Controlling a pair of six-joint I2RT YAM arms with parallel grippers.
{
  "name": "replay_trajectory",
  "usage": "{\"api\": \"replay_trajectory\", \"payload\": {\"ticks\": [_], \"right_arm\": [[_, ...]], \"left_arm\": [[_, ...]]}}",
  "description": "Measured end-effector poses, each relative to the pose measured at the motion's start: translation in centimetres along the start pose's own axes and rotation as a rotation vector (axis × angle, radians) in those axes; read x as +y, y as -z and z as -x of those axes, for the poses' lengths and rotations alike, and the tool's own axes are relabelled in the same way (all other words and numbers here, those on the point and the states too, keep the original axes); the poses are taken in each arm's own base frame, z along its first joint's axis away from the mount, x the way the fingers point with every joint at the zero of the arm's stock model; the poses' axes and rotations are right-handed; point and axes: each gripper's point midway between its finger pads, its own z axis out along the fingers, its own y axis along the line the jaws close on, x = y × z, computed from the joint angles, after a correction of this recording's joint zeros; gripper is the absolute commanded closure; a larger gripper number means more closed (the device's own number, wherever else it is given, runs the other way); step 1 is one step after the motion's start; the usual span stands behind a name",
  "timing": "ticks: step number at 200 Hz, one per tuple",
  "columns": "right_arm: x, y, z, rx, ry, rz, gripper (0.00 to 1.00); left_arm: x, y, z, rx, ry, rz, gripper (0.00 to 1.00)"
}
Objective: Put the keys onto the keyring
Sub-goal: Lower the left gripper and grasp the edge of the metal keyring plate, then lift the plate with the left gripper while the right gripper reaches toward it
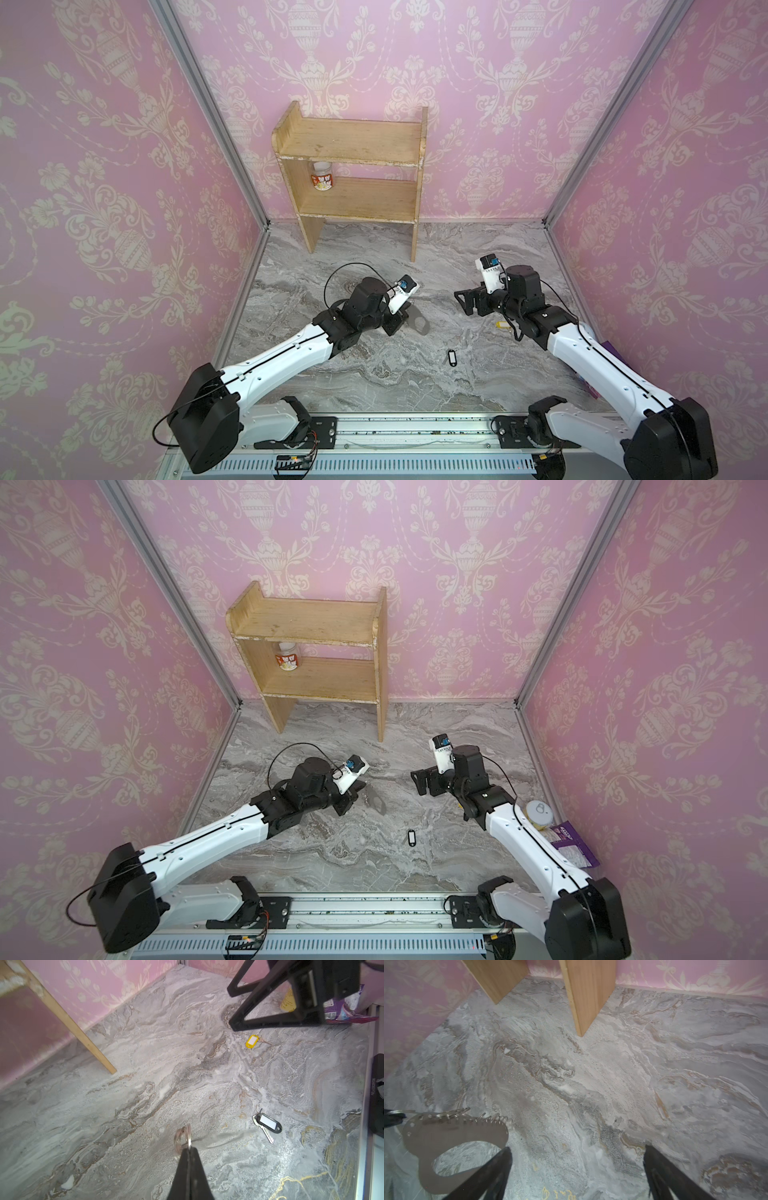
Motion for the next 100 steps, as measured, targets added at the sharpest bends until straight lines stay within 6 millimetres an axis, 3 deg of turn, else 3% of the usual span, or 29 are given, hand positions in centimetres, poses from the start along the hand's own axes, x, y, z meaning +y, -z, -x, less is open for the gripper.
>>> {"api": "replay_trajectory", "payload": {"ticks": [32,62,100], "right_arm": [[5.3,1.4,1.4,-0.069,0.112,0.21,0.08],[8.3,3.5,2.6,-0.128,0.196,0.34,0.13],[11.4,5.9,4.8,-0.196,0.29,0.468,0.35]], "left_arm": [[-1.1,1.8,2.5,-0.062,-0.074,-0.061,1.0],[-2.2,2.8,4.2,-0.111,-0.113,-0.121,1.0],[-3.2,3.5,6.1,-0.197,-0.142,-0.177,1.0]]}}
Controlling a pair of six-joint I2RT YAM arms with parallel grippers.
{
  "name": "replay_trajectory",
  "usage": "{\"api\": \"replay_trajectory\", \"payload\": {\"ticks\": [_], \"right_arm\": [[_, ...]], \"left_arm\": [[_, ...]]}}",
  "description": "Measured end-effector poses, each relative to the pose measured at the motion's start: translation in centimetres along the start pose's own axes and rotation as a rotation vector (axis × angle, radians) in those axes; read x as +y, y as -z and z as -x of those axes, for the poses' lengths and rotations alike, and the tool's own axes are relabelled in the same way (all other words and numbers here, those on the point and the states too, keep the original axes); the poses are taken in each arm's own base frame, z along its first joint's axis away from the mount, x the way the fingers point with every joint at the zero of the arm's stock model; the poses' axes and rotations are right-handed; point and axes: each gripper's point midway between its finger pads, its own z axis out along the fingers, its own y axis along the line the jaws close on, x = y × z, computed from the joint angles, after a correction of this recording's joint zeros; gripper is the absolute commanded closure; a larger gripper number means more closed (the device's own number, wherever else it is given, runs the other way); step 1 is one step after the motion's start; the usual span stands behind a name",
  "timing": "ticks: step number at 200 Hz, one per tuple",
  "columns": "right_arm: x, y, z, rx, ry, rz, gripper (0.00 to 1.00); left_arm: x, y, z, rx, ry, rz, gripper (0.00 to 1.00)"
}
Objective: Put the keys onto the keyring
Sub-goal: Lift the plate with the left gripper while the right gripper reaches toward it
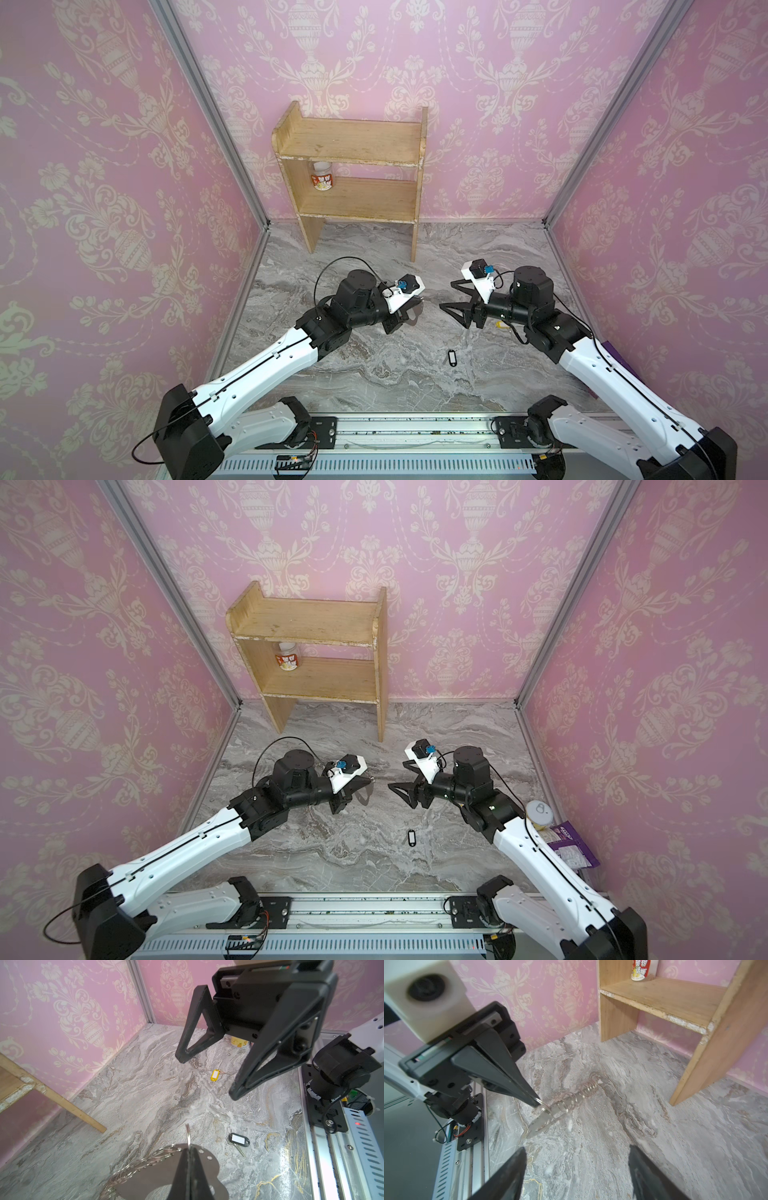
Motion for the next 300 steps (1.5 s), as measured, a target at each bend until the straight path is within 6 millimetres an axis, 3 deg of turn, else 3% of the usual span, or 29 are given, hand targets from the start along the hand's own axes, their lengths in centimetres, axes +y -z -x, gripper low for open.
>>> {"api": "replay_trajectory", "payload": {"ticks": [31,90,161,214,249,300], "right_arm": [[1.5,0.3,1.8,-0.036,0.067,0.066,0.49],[2.6,0.3,1.7,-0.036,0.108,0.126,0.67],[4.3,1.5,2.9,-0.069,0.144,0.189,0.7],[5.6,3.0,5.3,-0.096,0.196,0.213,0.69],[6.1,3.6,6.5,-0.121,0.222,0.216,0.75],[4.9,2.8,5.8,-0.086,0.213,0.181,0.8]], "left_arm": [[-0.6,0.1,2.0,-0.085,-0.024,-0.04,1.0],[-1.4,0.5,4.7,-0.199,-0.042,-0.09,1.0],[-1.7,1.2,7.5,-0.313,-0.041,-0.119,1.0],[-1.7,1.2,7.5,-0.334,-0.051,-0.115,1.0],[-1.7,0.8,7.2,-0.334,-0.051,-0.12,1.0],[-2.1,0.9,7.5,-0.355,-0.06,-0.142,1.0]]}}
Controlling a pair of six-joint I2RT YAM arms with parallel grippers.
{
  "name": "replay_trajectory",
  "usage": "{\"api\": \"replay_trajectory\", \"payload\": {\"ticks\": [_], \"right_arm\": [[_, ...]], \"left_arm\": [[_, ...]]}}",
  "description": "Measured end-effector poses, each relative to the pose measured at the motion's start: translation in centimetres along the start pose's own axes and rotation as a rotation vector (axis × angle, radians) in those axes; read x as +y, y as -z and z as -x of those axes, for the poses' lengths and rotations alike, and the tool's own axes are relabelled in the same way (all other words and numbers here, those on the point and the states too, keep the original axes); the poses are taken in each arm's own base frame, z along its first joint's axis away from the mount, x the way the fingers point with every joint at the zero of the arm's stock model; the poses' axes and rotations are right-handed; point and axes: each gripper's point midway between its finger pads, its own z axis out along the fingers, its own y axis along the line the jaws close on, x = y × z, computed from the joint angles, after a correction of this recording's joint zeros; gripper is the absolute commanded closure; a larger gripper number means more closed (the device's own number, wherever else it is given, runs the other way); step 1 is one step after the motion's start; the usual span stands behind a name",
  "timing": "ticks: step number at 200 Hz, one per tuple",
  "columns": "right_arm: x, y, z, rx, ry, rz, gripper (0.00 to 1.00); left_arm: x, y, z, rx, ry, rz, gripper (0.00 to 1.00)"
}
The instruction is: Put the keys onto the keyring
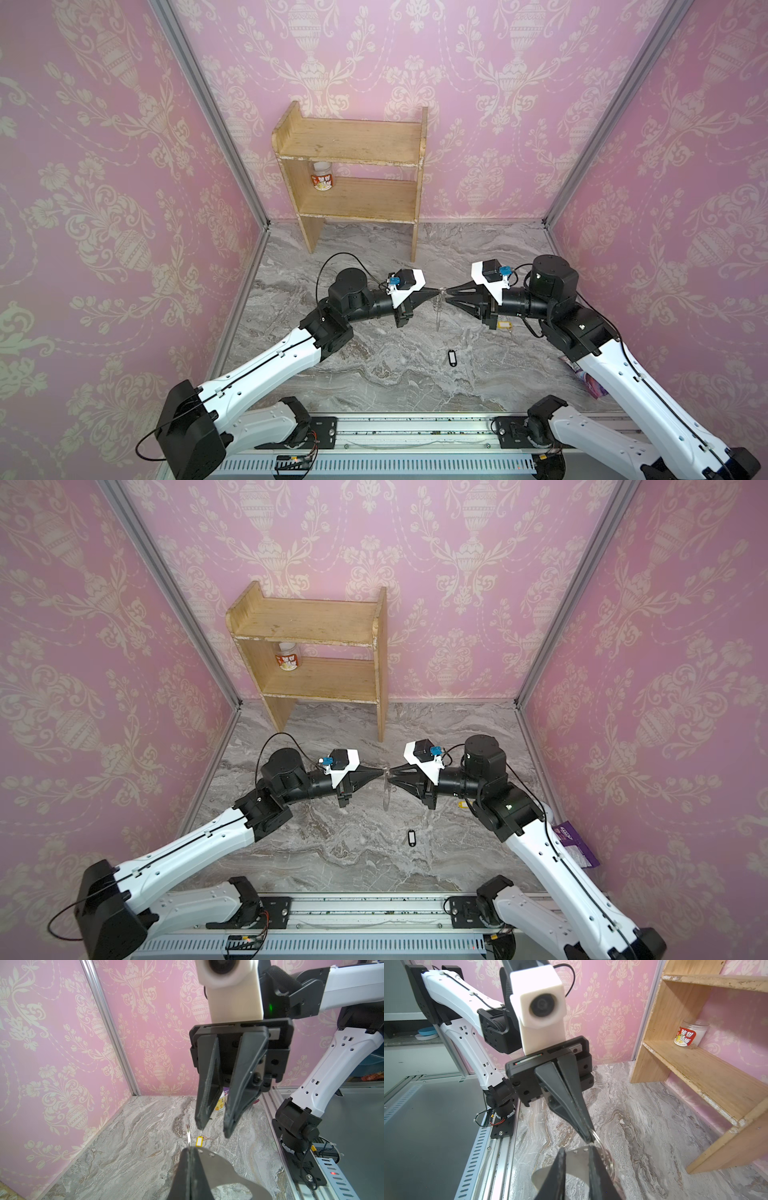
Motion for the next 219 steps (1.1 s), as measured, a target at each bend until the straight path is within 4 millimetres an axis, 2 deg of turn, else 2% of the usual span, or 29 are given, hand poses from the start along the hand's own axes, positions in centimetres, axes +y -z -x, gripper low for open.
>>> {"api": "replay_trajectory", "payload": {"ticks": [62,96,124,219], "right_arm": [[-0.6,-0.1,0.2,-0.01,0.015,-0.023,0.8],[-0.9,-0.2,0.2,-0.013,0.01,-0.03,0.74],[-1.1,-0.2,0.2,-0.014,0.007,-0.037,0.74],[-0.6,-0.5,0.3,-0.031,-0.008,0.019,0.84]], "left_arm": [[-0.4,0.1,-0.3,0.001,0.012,-0.018,1.0],[-0.6,0.4,0.0,-0.012,0.003,-0.017,1.0],[-0.6,0.5,0.4,-0.022,-0.003,-0.015,1.0],[-0.7,0.6,1.1,-0.048,-0.004,-0.018,1.0]]}}
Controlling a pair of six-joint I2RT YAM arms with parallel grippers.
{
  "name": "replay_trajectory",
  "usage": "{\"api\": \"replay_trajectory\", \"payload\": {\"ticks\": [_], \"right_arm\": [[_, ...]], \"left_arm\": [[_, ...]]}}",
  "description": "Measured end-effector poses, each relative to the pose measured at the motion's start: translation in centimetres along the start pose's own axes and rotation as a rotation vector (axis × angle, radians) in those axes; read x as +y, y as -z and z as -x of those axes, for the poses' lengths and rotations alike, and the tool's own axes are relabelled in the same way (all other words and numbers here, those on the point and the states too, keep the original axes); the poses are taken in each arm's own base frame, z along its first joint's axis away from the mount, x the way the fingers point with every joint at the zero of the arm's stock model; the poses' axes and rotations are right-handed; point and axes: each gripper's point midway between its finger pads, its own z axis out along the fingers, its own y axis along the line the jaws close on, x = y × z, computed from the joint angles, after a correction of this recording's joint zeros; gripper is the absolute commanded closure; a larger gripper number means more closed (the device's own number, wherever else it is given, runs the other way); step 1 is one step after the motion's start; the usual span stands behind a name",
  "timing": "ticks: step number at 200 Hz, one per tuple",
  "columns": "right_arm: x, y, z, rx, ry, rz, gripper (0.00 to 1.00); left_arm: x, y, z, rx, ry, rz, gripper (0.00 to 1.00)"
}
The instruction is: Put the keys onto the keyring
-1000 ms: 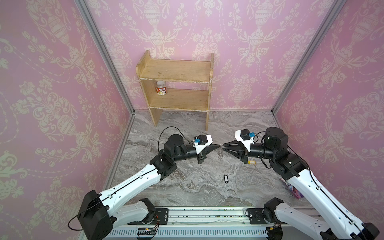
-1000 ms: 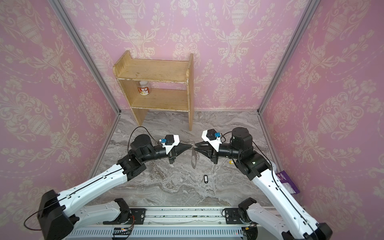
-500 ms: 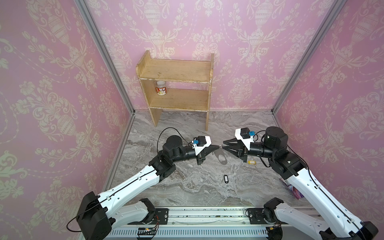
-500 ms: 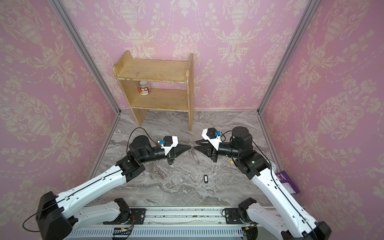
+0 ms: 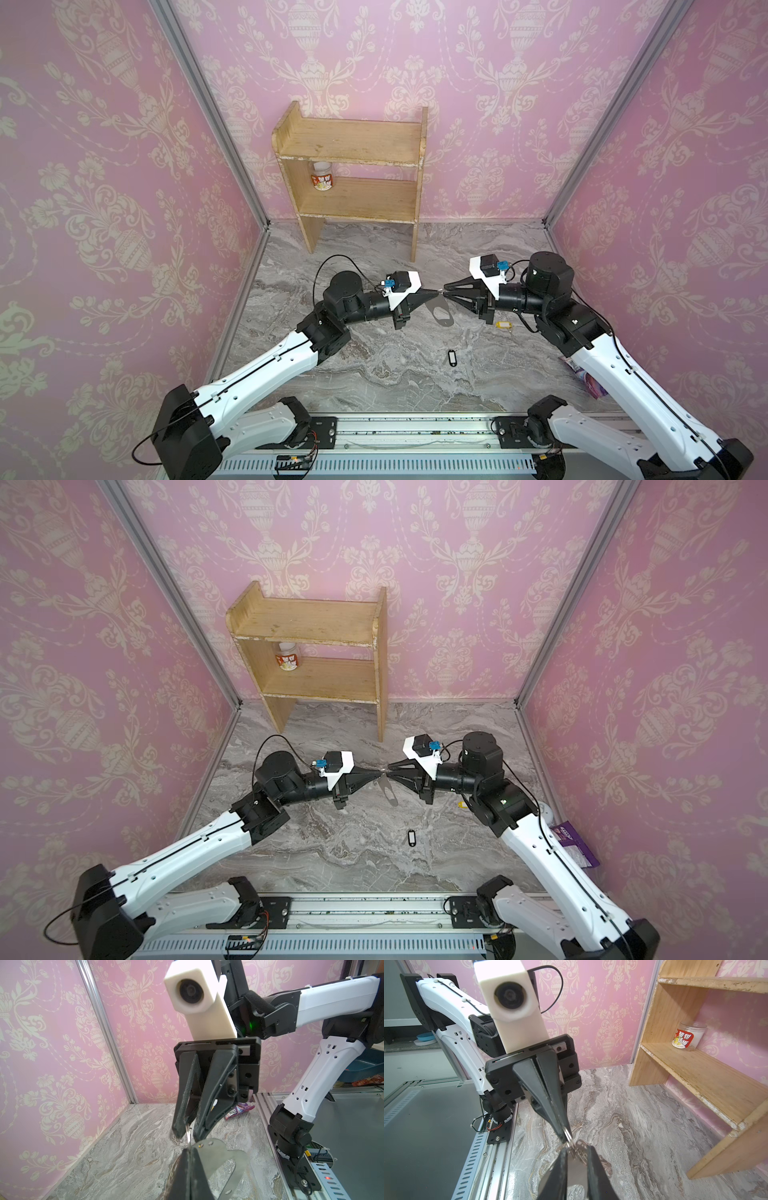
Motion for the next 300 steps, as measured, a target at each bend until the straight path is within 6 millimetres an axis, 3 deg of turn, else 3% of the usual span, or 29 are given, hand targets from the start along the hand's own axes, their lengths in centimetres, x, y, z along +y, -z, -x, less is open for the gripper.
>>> {"api": "replay_trajectory", "payload": {"ticks": [76,98,118,136,201,235,263,300], "right_arm": [[0.6,0.0,0.1,-0.004,-0.009,0.032,1.0],[0.6,0.0,0.0,-0.003,-0.011,0.034,1.0],[0.6,0.1,-0.5,0.015,-0.026,0.031,1.0],[0.6,0.2,-1.0,0.054,-0.043,0.016,1.0],[-0.3,1.0,0.7,0.209,0.006,-0.059,1.0],[-0.1,0.0,-0.7,0.357,0.023,-0.053,1.0],[0.0,-0.2,-2.1,0.454,0.031,-0.056,1.0],[0.0,0.3,-1.9,0.481,0.05,-0.071,1.0]], "left_arm": [[-0.2,0.0,0.2,-0.009,0.012,-0.015,0.99],[-0.2,0.0,0.2,-0.01,0.02,-0.013,0.8],[-0.2,0.0,0.4,-0.017,0.031,-0.011,0.44],[0.1,0.1,0.3,-0.013,0.05,0.006,0.34],[-0.1,1.5,0.1,0.133,0.095,0.034,0.32],[-0.1,1.2,1.1,0.174,0.103,0.008,0.35],[-0.3,1.0,-0.3,0.22,0.122,-0.01,0.42],[-0.4,0.5,-1.6,0.253,0.15,-0.031,0.46]]}}
